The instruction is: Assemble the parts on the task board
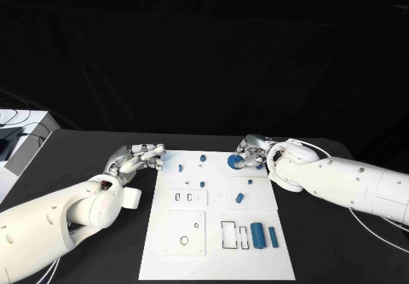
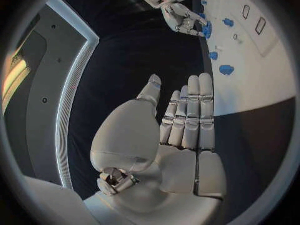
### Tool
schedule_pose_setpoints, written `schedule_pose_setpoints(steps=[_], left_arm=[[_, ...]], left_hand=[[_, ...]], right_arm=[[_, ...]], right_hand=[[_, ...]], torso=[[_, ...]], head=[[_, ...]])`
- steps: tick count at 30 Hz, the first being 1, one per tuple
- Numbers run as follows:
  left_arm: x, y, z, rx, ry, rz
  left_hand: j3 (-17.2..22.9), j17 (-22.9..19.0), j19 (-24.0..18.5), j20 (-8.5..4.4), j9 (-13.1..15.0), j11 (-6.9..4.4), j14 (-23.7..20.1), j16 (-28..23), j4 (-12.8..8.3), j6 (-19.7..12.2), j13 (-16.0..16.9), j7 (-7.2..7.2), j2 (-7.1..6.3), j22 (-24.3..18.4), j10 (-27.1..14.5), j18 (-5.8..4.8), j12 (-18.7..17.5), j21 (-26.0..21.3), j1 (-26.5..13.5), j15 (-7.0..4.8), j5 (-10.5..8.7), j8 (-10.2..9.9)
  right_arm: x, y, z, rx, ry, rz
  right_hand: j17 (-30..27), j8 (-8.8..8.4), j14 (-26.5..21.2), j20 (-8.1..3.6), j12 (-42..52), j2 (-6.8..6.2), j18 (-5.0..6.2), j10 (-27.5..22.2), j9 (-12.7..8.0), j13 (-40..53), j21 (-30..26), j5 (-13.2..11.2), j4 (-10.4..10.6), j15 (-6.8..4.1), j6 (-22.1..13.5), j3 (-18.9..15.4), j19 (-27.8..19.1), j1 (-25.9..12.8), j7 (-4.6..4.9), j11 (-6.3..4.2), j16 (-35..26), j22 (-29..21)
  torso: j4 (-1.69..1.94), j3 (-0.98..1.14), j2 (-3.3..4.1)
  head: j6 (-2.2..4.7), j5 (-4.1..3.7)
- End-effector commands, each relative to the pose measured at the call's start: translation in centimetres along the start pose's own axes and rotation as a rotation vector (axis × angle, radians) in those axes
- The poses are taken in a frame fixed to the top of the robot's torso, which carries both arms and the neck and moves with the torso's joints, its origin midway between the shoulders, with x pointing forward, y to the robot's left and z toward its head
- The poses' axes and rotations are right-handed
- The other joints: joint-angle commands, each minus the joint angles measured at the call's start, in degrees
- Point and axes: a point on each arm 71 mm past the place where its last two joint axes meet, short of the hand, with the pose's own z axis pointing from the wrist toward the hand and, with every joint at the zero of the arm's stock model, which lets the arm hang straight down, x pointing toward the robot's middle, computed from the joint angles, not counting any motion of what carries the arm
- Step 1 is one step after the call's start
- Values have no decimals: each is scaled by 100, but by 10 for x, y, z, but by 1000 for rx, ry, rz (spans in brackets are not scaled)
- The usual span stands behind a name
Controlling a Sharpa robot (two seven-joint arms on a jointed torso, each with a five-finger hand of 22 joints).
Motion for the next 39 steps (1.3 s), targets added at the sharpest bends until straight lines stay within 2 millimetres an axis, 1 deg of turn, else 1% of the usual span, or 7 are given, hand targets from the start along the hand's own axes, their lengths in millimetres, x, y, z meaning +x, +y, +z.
schedule_pose_setpoints(steps=[1,5,9,14,27,34,39], left_arm=[[2,-1,0,13,17,-7],[2,-1,0,14,17,-7],[2,-2,0,15,18,-7],[2,-2,0,17,19,-8],[3,-1,1,18,20,-9],[4,-1,1,18,21,-9],[4,-1,1,18,21,-10]], left_hand=[[-1,-6,-24,4,1,-4,-44,-22,-36,-7,-3,-12,62,-5,-40,42,-22,12,13,-11,-8,-4],[-1,-6,-24,4,1,-4,-44,-22,-36,-7,-3,-12,62,-5,-40,42,-22,12,13,-11,-8,-4],[-1,-6,-24,4,1,-4,-44,-22,-36,-7,-3,-12,62,-5,-40,42,-22,12,13,-11,-8,-4],[7,-7,-33,6,2,-5,-52,-17,-46,2,-3,-16,68,-31,-34,42,-21,33,13,-12,-8,-4],[7,-7,-33,6,2,-5,-52,-17,-46,2,-3,-16,68,-31,-34,42,-21,33,13,-12,-8,-4],[11,-7,-41,6,1,-5,-57,-13,-57,-11,-3,-14,71,-44,-37,41,-21,46,15,-11,-8,-6],[11,-7,-41,6,1,-5,-58,-13,-57,-11,-3,-14,71,-44,-38,40,-21,47,15,-11,-8,-6]], right_arm=[[8,-3,-1,11,40,-25],[6,-2,-2,-6,7,-22],[3,1,-3,-27,-34,-16],[-2,9,-7,-75,-121,-13],[-3,49,-23,-217,-213,-66],[5,76,-24,-278,-221,-83],[15,92,-21,-306,-230,-93]], right_hand=[[10,25,-1,1,-22,-5,-48,-26,8,-4,5,69,-86,-3,20,62,305,92,16,-4,-33,1131],[19,31,0,-10,-10,46,-52,-14,9,1,16,81,-223,-17,120,215,304,119,-5,-23,-42,1134],[9,37,2,-37,7,94,-61,36,29,17,31,-68,-251,-50,320,248,305,69,-83,-68,-63,1137],[2,17,6,-73,-13,120,-68,59,37,29,23,-76,-264,-89,523,249,302,39,-151,-113,-86,1134],[25,8,16,-96,-36,87,-82,99,2,50,52,-106,-264,-102,565,234,310,-8,-165,-124,-93,1141],[33,3,16,-97,-62,72,-83,107,-29,59,47,-160,-224,-97,514,231,309,-25,-148,-112,-102,1140],[37,6,17,-95,-70,60,-82,109,-34,63,44,-161,-208,-95,509,228,310,-24,-145,-111,-105,1140]], torso=[[-2,1,2],[-7,1,-2],[-3,1,1],[-6,4,0],[-9,3,-2],[-14,0,-4],[2,-5,0]], head=[[5,4],[13,16],[28,17],[32,20],[41,51],[40,74],[35,82]])
